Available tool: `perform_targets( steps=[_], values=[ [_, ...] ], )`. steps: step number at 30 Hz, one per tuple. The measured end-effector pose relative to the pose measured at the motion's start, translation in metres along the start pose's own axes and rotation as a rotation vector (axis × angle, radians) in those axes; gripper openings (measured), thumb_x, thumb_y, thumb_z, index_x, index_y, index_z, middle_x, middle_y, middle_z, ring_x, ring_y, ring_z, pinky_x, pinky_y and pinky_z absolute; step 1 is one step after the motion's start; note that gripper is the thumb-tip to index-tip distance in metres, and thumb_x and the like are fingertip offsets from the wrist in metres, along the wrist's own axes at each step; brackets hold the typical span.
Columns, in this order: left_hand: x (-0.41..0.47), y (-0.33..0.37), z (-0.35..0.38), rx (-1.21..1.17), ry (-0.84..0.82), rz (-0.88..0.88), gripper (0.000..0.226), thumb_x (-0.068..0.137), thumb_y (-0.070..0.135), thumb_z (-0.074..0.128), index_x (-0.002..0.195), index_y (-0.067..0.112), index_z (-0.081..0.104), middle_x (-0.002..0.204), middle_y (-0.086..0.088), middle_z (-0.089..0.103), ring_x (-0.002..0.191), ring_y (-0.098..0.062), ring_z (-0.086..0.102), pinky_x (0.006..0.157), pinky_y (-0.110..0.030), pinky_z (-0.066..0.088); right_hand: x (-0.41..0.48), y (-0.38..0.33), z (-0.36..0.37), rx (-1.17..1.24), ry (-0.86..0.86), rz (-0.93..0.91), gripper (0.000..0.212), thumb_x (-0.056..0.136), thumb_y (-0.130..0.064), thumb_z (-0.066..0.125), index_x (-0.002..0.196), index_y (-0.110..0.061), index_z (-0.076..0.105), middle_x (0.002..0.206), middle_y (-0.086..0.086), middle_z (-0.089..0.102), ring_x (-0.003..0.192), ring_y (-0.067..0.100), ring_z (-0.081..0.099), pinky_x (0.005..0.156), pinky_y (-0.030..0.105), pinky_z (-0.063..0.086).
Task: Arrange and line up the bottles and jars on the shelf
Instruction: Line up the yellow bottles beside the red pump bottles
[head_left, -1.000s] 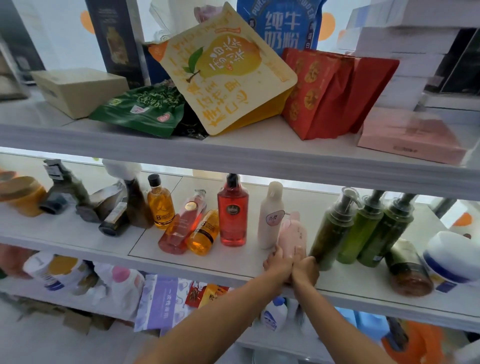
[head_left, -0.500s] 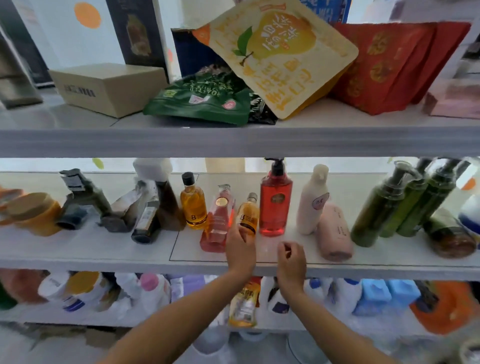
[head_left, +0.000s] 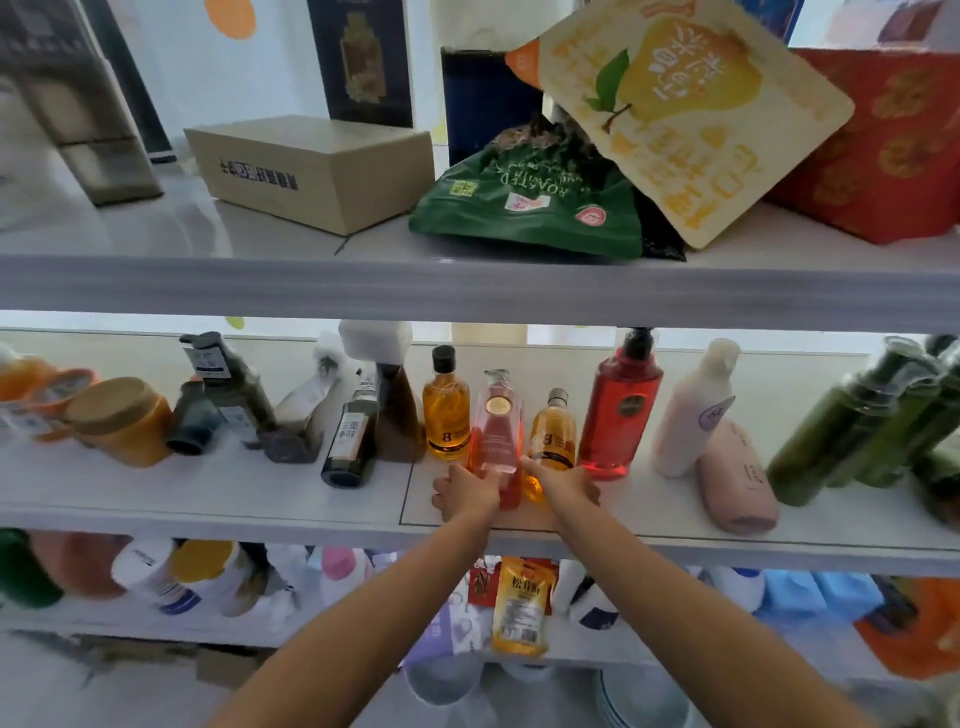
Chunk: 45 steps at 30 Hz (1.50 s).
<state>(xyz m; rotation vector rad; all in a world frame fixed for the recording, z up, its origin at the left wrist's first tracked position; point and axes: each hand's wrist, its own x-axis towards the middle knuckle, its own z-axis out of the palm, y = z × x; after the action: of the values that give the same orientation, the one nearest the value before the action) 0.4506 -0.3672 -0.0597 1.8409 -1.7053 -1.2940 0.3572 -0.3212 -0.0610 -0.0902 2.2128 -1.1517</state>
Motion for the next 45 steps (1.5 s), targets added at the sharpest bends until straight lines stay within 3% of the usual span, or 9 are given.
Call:
perform_targets(
  steps=[3, 8, 17, 25, 29, 33, 36, 40, 45],
  values=[
    [0.005, -0.003, 0.0, -0.023, -0.052, 0.019, 0.055, 0.091, 0.038, 0.058, 0.136, 0.011, 0.041, 0.137, -0.014, 0.045, 0.127, -0.031, 0.04, 0.103, -0.039, 0.037, 0.001, -0.003, 0.002, 0.015, 0.016, 0.037, 0.082, 0.064, -0.047, 0.079, 0.128, -0.005, 0.049, 0.126, 0.016, 0.055, 0.117, 0.033, 0.052, 0.099, 0.042, 0.046],
    [0.008, -0.005, -0.003, -0.116, -0.094, 0.038, 0.051, 0.088, 0.035, 0.064, 0.129, 0.01, 0.05, 0.13, -0.013, 0.053, 0.121, -0.03, 0.047, 0.104, -0.044, 0.043, -0.003, -0.009, -0.002, 0.212, 0.001, 0.092, 0.076, 0.061, -0.028, 0.086, 0.122, 0.001, 0.052, 0.116, 0.015, 0.061, 0.105, 0.03, 0.059, 0.071, 0.029, 0.045],
    [0.006, -0.007, -0.004, -0.194, -0.104, 0.081, 0.046, 0.087, 0.028, 0.066, 0.128, 0.009, 0.053, 0.126, -0.013, 0.057, 0.117, -0.03, 0.053, 0.101, -0.044, 0.047, -0.017, -0.007, -0.008, 0.433, -0.1, 0.15, 0.07, 0.057, -0.012, 0.087, 0.115, -0.001, 0.05, 0.111, 0.017, 0.062, 0.099, 0.033, 0.063, 0.086, 0.047, 0.055],
    [0.004, -0.007, -0.006, -0.255, -0.162, 0.108, 0.041, 0.086, 0.026, 0.067, 0.123, 0.011, 0.057, 0.119, -0.012, 0.061, 0.11, -0.028, 0.058, 0.096, -0.04, 0.05, -0.034, -0.023, -0.012, 0.489, -0.16, 0.085, 0.076, 0.06, -0.007, 0.085, 0.124, 0.005, 0.045, 0.116, 0.021, 0.06, 0.098, 0.033, 0.063, 0.083, 0.045, 0.056],
    [0.005, -0.008, -0.012, -0.275, -0.23, 0.115, 0.029, 0.09, 0.025, 0.061, 0.115, 0.011, 0.063, 0.111, -0.011, 0.068, 0.098, -0.023, 0.06, 0.078, -0.027, 0.048, -0.037, -0.024, -0.013, 0.472, -0.155, 0.062, 0.081, 0.059, -0.008, 0.086, 0.126, 0.003, 0.041, 0.119, 0.021, 0.058, 0.103, 0.032, 0.062, 0.082, 0.041, 0.056],
    [0.008, -0.005, -0.027, -0.144, 0.002, 0.203, 0.037, 0.098, 0.034, 0.044, 0.096, 0.005, 0.068, 0.101, -0.015, 0.064, 0.092, -0.023, 0.057, 0.073, -0.033, 0.051, -0.037, -0.015, -0.014, 0.47, -0.161, 0.05, 0.083, 0.059, -0.016, 0.087, 0.126, 0.003, 0.043, 0.121, 0.02, 0.058, 0.105, 0.031, 0.061, 0.085, 0.04, 0.056],
    [-0.002, 0.008, -0.033, -0.293, -0.185, 0.22, 0.039, 0.096, 0.043, 0.044, 0.083, 0.012, 0.063, 0.077, -0.004, 0.061, 0.072, -0.015, 0.057, 0.061, -0.025, 0.046, -0.04, -0.011, -0.007, 0.487, -0.179, 0.023, 0.086, 0.058, -0.023, 0.088, 0.128, 0.003, 0.044, 0.121, 0.02, 0.058, 0.107, 0.031, 0.061, 0.09, 0.043, 0.054],
    [-0.009, 0.022, -0.044, -0.594, -0.586, -0.076, 0.036, 0.087, 0.043, 0.062, 0.105, 0.013, 0.055, 0.105, -0.012, 0.066, 0.089, -0.026, 0.064, 0.079, -0.041, 0.054, -0.048, -0.005, 0.005, 0.453, -0.236, -0.037, 0.075, 0.065, -0.033, 0.084, 0.122, 0.005, 0.053, 0.113, 0.02, 0.064, 0.104, 0.033, 0.063, 0.094, 0.043, 0.052],
    [0.001, 0.017, -0.055, -0.692, -0.641, -0.128, 0.057, 0.082, 0.033, 0.07, 0.127, 0.004, 0.05, 0.106, -0.019, 0.067, 0.09, -0.033, 0.067, 0.062, -0.046, 0.057, -0.05, -0.004, 0.0, 0.239, -0.407, -0.214, 0.059, 0.073, -0.035, 0.066, 0.121, -0.001, 0.058, 0.113, 0.018, 0.063, 0.109, 0.031, 0.058, 0.094, 0.039, 0.049]
  ],
)
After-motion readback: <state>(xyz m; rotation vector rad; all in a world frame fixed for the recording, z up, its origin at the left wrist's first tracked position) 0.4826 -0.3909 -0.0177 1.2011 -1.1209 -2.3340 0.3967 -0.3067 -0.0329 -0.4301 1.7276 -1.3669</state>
